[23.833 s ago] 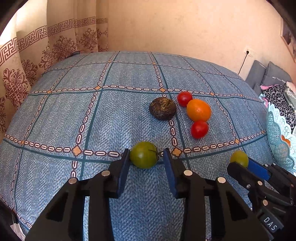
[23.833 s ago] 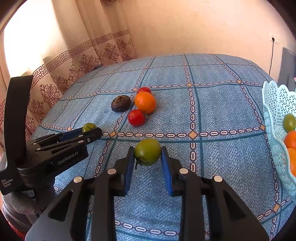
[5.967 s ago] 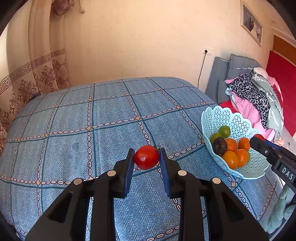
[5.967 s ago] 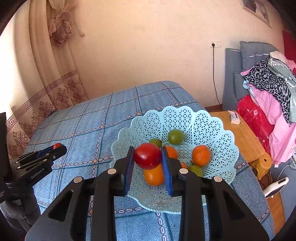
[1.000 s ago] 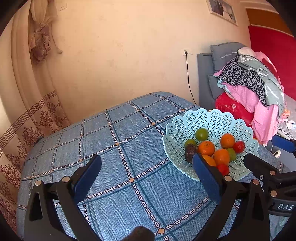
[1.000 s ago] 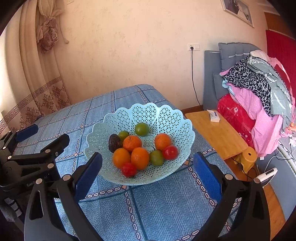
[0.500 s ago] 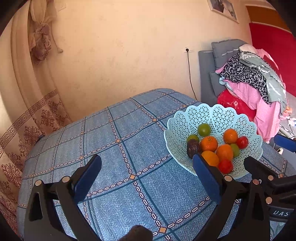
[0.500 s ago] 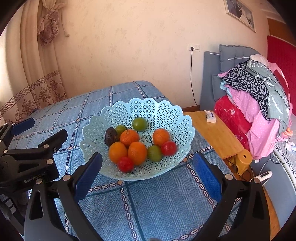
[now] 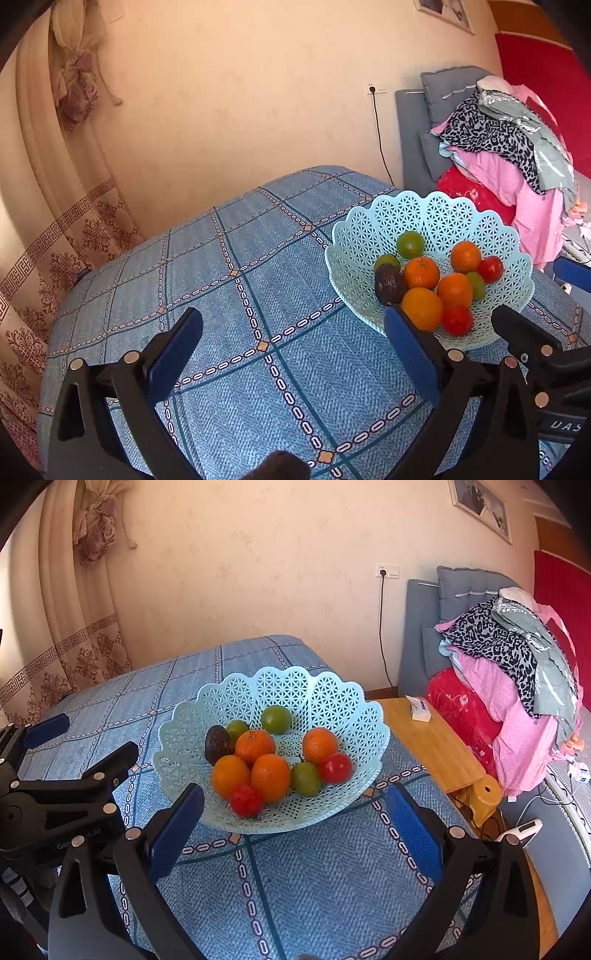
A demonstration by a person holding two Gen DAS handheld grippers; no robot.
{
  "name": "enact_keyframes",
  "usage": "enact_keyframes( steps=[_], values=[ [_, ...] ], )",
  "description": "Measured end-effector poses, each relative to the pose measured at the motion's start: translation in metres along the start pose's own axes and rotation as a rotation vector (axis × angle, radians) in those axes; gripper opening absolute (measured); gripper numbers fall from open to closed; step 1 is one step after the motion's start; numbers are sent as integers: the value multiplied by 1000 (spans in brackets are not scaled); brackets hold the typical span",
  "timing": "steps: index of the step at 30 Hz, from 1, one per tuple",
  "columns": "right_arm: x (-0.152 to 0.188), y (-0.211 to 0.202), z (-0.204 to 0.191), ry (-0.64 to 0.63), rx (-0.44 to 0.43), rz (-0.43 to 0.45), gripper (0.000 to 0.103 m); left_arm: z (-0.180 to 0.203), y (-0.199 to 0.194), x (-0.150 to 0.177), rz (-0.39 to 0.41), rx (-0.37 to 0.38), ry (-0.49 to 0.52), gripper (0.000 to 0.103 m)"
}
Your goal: Organize fruits
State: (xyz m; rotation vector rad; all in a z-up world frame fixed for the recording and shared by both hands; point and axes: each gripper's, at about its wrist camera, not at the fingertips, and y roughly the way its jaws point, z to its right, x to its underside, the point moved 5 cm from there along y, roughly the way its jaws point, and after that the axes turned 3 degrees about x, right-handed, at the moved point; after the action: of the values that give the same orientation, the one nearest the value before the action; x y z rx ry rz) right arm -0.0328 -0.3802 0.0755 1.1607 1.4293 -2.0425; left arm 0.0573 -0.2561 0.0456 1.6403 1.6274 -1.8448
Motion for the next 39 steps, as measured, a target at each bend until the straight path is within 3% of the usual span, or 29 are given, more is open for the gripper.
enact_keyframes(
  steps=[39],
  values=[
    [11,8,4,10,5,-32,100,9,2,4,-3,-5,43,98]
  ],
)
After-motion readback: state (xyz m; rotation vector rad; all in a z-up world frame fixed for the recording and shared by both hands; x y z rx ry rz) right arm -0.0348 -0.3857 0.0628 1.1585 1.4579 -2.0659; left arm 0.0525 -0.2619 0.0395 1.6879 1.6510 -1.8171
